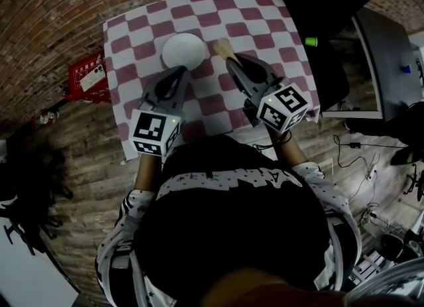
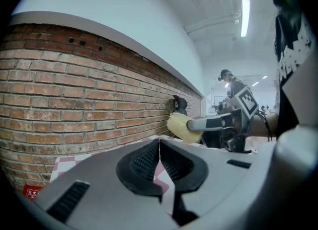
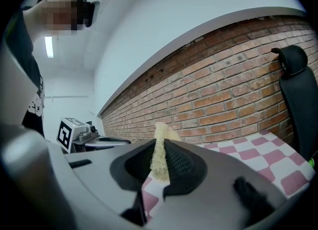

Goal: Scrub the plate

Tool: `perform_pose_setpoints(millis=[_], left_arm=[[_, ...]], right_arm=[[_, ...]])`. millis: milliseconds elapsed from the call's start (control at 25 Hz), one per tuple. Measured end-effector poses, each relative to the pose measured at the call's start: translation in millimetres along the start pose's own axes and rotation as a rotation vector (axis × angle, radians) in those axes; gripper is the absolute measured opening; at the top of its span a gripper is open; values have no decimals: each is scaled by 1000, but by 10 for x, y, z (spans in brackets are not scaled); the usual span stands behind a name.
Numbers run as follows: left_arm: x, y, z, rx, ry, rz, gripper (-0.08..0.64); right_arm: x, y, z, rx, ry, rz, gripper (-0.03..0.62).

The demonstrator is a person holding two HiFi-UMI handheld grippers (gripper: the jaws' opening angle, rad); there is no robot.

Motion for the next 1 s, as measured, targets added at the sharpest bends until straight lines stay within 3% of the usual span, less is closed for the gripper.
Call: perform_pose_setpoints(millis=[1000], left_arm=[[14,8,19,4,3,8,14]], right_arm=[[18,-34,50,-10,7,12,54]])
Point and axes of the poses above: the fingertips, and each gripper's own axes: y backward along the fingers, z to its left, x out of its underside, the point moved 6 cm from there along y, backward along the fingers, and after that the axes turned 8 degrees about -x, right-handed, at the moved point
